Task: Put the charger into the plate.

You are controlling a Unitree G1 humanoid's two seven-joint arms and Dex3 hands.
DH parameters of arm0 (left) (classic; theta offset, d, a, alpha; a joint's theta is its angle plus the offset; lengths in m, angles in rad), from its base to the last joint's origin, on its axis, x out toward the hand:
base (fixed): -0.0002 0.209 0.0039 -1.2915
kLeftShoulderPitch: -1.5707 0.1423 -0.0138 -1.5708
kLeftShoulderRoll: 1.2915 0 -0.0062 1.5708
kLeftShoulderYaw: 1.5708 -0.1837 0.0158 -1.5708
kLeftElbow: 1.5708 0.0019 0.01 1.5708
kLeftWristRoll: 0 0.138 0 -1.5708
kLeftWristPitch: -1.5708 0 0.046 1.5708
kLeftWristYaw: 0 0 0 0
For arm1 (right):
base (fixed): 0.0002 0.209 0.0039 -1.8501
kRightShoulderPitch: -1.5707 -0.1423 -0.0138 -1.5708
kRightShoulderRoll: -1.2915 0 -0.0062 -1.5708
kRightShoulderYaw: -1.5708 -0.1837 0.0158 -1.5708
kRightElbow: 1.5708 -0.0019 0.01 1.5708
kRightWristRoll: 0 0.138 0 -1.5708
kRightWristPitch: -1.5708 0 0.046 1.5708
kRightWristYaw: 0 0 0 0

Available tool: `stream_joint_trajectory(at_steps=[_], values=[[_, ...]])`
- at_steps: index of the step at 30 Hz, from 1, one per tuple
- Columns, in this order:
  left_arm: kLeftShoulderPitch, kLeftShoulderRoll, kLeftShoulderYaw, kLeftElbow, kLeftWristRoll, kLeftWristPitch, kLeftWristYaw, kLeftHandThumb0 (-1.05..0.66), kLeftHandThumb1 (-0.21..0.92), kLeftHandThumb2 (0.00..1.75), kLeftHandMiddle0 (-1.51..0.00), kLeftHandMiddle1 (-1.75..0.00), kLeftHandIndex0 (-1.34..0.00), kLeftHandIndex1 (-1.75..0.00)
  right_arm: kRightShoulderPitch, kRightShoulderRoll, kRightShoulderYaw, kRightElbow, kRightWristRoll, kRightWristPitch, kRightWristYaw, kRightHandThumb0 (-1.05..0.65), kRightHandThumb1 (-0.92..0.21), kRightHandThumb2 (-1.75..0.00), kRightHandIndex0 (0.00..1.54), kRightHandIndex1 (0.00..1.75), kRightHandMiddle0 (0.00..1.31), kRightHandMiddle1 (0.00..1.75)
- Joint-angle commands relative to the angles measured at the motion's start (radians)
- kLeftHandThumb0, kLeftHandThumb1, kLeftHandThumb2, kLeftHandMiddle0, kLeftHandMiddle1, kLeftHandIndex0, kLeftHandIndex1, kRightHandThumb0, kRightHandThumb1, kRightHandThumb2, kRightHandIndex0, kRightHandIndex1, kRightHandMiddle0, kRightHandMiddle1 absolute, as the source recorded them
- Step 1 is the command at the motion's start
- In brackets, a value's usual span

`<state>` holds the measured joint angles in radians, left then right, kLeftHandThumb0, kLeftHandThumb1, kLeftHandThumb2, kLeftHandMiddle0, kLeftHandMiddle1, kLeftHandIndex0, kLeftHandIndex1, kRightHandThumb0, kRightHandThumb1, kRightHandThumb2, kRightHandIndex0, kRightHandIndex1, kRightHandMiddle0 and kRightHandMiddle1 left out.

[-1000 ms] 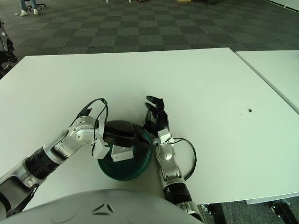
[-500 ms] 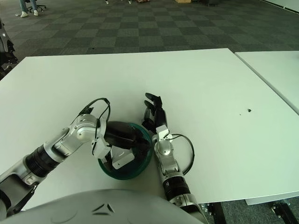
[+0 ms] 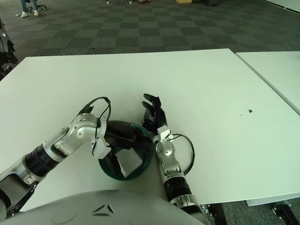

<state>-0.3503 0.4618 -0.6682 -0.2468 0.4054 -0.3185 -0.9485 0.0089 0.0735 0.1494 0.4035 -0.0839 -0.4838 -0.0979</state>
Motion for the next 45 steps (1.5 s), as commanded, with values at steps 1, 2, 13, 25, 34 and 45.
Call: stream_joint_trajectory(at_steps=[1,2,13,25,34,45], values=[[-0.043,0.029,0.011,-0.017,0.018,-0.003,-0.028,-1.05,0.92,0.76,-0.2,-0.37,0.0,-0.7,0.127,-0.032,-0.017,0.131,-0.008,-0.005,0.006,-0.76,-0.92,-0.99,0.35,0.34,0.0,0.86],[-0.047,0.03,0.012,-0.018,0.018,-0.004,-0.032,-1.05,0.92,0.78,-0.2,-0.3,0.0,-0.65,0.128,-0.029,-0.017,0.13,-0.005,-0.008,0.009,-0.75,-0.92,-0.99,0.35,0.34,0.0,0.86],[-0.072,0.068,0.065,-0.04,-0.025,-0.023,-0.036,-1.05,0.92,0.81,-0.16,-0.12,0.0,-0.5,0.125,0.012,-0.005,0.076,0.007,0.003,0.006,-0.69,-0.92,-0.97,0.33,0.31,0.0,0.87],[0.037,0.113,0.237,-0.08,-0.101,0.05,0.052,-1.05,0.92,0.82,-0.15,-0.06,0.0,-0.46,0.257,0.05,0.024,-0.093,-0.015,-0.018,-0.034,-0.63,-0.92,-0.92,0.37,0.32,0.0,0.93],[0.426,-0.022,0.552,-0.022,-0.219,0.12,0.441,-1.05,0.92,0.79,-0.22,-0.07,0.0,-0.49,0.156,-0.036,-0.078,0.168,0.003,-0.03,-0.047,-0.67,-0.92,-0.83,0.3,0.5,0.0,0.97],[0.584,-0.395,0.714,0.077,-0.453,0.168,0.803,-0.96,0.92,0.85,-0.17,-0.02,0.0,-0.47,0.154,-0.052,-0.057,0.125,-0.069,0.168,-0.086,-0.76,-0.92,-0.89,0.26,0.26,0.0,0.8]])
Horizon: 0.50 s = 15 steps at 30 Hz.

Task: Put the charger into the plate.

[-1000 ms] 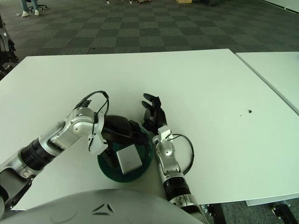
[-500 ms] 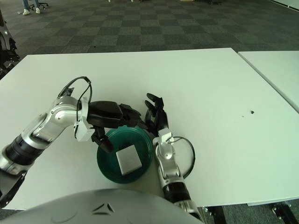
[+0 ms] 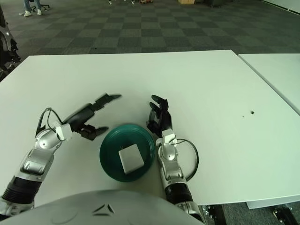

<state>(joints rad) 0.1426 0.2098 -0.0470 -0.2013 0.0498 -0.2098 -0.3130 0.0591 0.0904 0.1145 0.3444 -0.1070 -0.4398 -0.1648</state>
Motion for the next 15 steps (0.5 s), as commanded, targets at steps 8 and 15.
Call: stream_joint_trajectory(at_steps=[8,15], values=[[0.152,-0.192,0.072,-0.009,-0.032,0.125,0.25,-0.91,0.92,1.0,-0.04,0.0,0.0,-0.24,0.109,-0.075,-0.025,0.17,-0.036,0.131,-0.006,-0.78,-0.92,-0.91,0.25,0.17,0.0,0.76],[0.146,-0.189,0.091,0.037,0.001,0.164,0.303,-0.91,0.92,1.07,-0.02,-0.01,0.0,-0.24,0.117,-0.087,-0.035,0.164,-0.022,0.118,0.009,-0.79,-0.92,-0.92,0.27,0.15,0.0,0.77]])
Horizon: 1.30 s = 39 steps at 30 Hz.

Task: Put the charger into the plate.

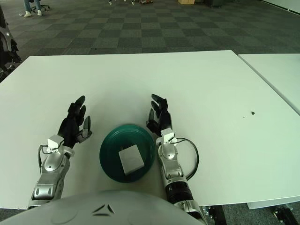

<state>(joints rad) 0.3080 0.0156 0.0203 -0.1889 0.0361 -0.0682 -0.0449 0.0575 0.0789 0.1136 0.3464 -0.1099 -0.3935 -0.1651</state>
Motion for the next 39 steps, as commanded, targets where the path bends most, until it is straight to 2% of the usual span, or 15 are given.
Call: stream_joint_trajectory(at_steps=[1,8,13,19,28,39], values=[[-0.028,0.008,0.031,0.043,0.011,0.023,0.037,-0.91,0.92,1.07,-0.02,-0.01,0.0,-0.24,0.12,-0.078,-0.036,0.161,-0.019,0.07,0.009,-0.8,-0.92,-0.92,0.28,0.15,0.0,0.77],[-0.032,0.001,0.028,0.108,-0.003,0.014,0.033,-0.89,0.92,1.07,-0.05,-0.02,0.0,-0.23,0.129,-0.096,-0.055,0.149,-0.015,0.076,0.005,-0.8,-0.92,-0.92,0.31,0.15,0.0,0.79],[0.009,-0.048,-0.014,0.104,0.012,-0.002,0.058,-0.9,0.92,1.06,-0.07,-0.03,0.0,-0.22,0.132,-0.102,-0.079,0.144,0.009,0.082,0.008,-0.81,-0.92,-0.9,0.32,0.14,0.0,0.83],[0.033,-0.066,-0.041,0.104,0.018,0.0,0.067,-0.91,0.92,1.06,-0.08,-0.02,0.0,-0.24,0.134,-0.114,-0.11,0.141,0.033,0.086,0.026,-0.81,-0.92,-0.87,0.32,0.12,0.0,0.84],[0.057,-0.081,-0.063,0.133,0.018,-0.03,0.073,-0.9,0.92,1.07,-0.12,-0.03,0.0,-0.32,0.142,-0.161,-0.152,0.088,0.052,0.124,0.059,-0.82,-0.92,-0.85,0.21,0.05,0.0,0.76],[0.081,-0.101,-0.072,0.2,-0.006,-0.129,0.065,-0.9,0.92,1.03,-0.16,-0.02,0.0,-0.45,0.152,-0.188,-0.149,0.044,0.022,0.178,0.055,-0.81,-0.92,-0.85,0.12,0.0,0.0,0.69]])
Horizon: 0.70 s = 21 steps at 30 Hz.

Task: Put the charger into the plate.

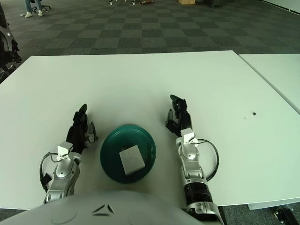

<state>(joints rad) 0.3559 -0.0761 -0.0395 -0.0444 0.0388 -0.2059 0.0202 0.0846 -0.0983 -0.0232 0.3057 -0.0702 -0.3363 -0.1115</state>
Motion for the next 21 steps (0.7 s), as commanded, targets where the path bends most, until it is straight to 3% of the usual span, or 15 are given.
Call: stream_joint_trajectory(at_steps=[1,8,21], values=[[0.037,-0.012,-0.014,0.06,-0.01,0.0,0.001,-0.9,0.92,1.02,-0.16,-0.02,0.0,-0.47,0.127,-0.012,-0.012,0.082,-0.019,0.124,0.0,-0.81,-0.92,-0.85,0.12,0.0,0.0,0.69],[0.053,-0.04,-0.014,0.098,-0.053,-0.071,-0.009,-0.92,0.92,0.99,-0.19,-0.03,0.0,-0.55,0.136,-0.012,-0.01,0.066,-0.018,0.145,0.0,-0.79,-0.92,-0.86,0.1,0.0,0.0,0.68],[0.067,-0.04,0.009,0.134,-0.164,-0.124,-0.076,-0.95,0.92,0.97,-0.25,-0.04,0.0,-0.68,0.18,-0.005,0.011,0.012,-0.043,0.153,0.005,-0.76,-0.92,-0.89,0.1,0.0,0.0,0.58]])
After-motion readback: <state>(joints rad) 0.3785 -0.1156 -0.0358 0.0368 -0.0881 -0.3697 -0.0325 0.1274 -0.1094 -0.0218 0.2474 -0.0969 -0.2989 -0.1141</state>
